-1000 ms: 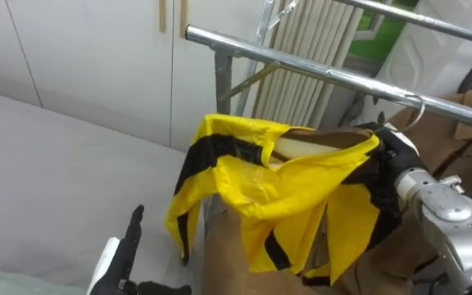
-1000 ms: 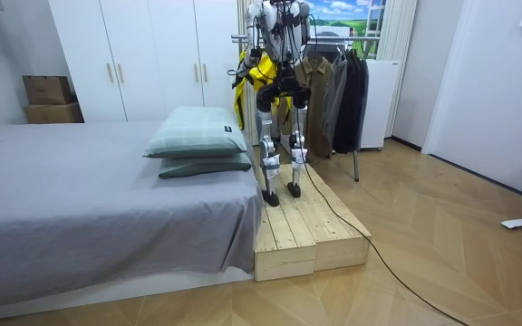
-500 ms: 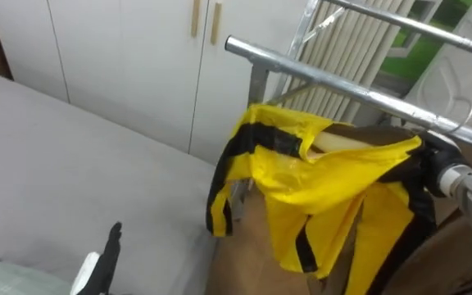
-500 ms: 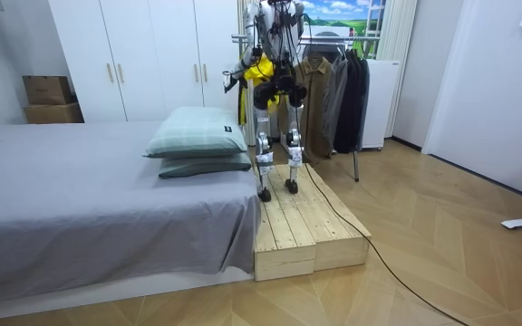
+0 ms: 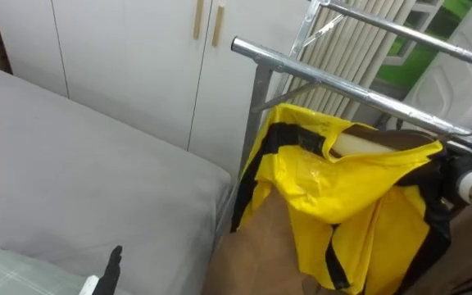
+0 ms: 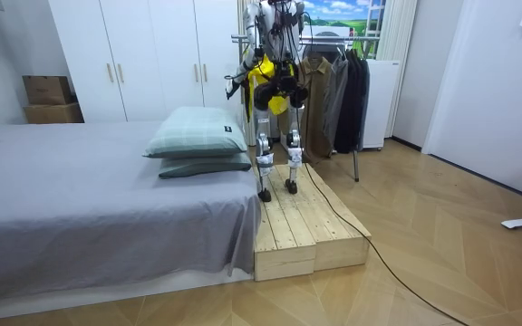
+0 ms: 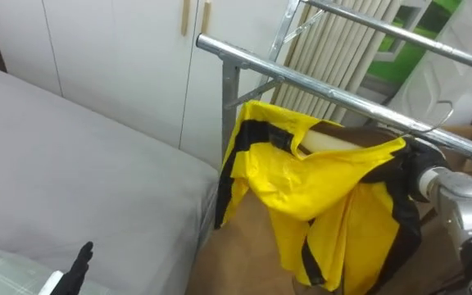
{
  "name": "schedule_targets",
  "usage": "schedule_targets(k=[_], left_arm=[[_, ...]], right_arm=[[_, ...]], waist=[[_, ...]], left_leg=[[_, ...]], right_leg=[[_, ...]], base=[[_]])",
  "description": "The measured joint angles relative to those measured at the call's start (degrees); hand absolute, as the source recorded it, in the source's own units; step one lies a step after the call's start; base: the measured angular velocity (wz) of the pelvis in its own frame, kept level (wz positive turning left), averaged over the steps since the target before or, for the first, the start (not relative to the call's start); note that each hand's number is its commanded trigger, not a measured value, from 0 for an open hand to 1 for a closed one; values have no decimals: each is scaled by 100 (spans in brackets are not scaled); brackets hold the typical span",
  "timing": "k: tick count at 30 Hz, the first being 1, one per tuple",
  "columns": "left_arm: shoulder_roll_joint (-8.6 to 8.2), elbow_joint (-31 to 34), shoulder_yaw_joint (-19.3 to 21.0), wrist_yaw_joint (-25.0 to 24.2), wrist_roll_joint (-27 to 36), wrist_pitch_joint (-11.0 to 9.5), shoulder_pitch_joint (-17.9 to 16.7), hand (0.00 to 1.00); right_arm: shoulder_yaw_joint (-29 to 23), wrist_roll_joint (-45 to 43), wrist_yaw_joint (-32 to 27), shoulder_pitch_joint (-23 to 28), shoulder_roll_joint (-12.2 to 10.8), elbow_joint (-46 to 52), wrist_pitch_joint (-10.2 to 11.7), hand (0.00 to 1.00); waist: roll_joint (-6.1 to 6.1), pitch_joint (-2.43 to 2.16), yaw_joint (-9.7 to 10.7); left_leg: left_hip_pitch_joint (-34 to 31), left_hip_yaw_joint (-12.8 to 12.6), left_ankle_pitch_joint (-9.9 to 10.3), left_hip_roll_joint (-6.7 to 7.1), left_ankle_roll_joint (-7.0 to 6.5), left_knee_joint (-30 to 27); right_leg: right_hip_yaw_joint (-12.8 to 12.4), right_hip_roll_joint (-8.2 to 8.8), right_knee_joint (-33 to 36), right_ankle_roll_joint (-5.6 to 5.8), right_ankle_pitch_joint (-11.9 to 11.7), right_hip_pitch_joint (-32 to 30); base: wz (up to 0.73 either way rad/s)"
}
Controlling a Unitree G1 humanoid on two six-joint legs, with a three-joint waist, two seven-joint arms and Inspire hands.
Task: Hang clothes
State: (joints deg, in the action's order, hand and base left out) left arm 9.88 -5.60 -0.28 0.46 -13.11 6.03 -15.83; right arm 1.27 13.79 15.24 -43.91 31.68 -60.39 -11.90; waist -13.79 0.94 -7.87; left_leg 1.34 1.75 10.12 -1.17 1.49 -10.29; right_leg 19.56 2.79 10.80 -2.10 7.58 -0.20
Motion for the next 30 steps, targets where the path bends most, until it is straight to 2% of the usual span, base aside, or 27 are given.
schedule_targets(k=[9, 11, 15, 19, 30], left_arm=[[72, 247, -36, 3, -6, 38, 3, 0], [90, 257, -53, 13, -5, 38, 6, 0], [142, 297, -115, 60, 10, 38, 6, 0], [235, 309, -223, 59, 178, 29, 7, 0], [294, 310, -331, 13, 239, 72, 7, 0]], right_arm=[[-3, 326, 190, -81, 2, -385, -4, 100], [-4, 464, 152, -81, 2, -490, -4, 100], [-1, 720, 32, -79, 0, -638, -2, 100], [30, 962, -39, -75, -3, -695, 7, 100], [185, 1095, -258, 167, -85, -890, 59, 100]], waist=[[61, 10, -2], [122, 46, 0], [185, 71, -19], [240, 68, -36], [269, 65, -45]], left_leg=[[-4, 19, 0, -33, 1, -50], [27, 21, 0, -31, 1, -49], [27, 23, 0, -29, 1, -45], [32, 24, 0, -29, 1, -45], [27, 70, 0, -20, 1, -45]], right_leg=[[59, -37, -4, -40, 9, 53], [92, -32, -10, -40, 9, 94], [111, -30, -26, -40, 10, 108], [139, -30, -32, -41, 10, 124], [171, -34, -34, -40, 11, 132]], base=[[3], [2], [3], [3], [2]])
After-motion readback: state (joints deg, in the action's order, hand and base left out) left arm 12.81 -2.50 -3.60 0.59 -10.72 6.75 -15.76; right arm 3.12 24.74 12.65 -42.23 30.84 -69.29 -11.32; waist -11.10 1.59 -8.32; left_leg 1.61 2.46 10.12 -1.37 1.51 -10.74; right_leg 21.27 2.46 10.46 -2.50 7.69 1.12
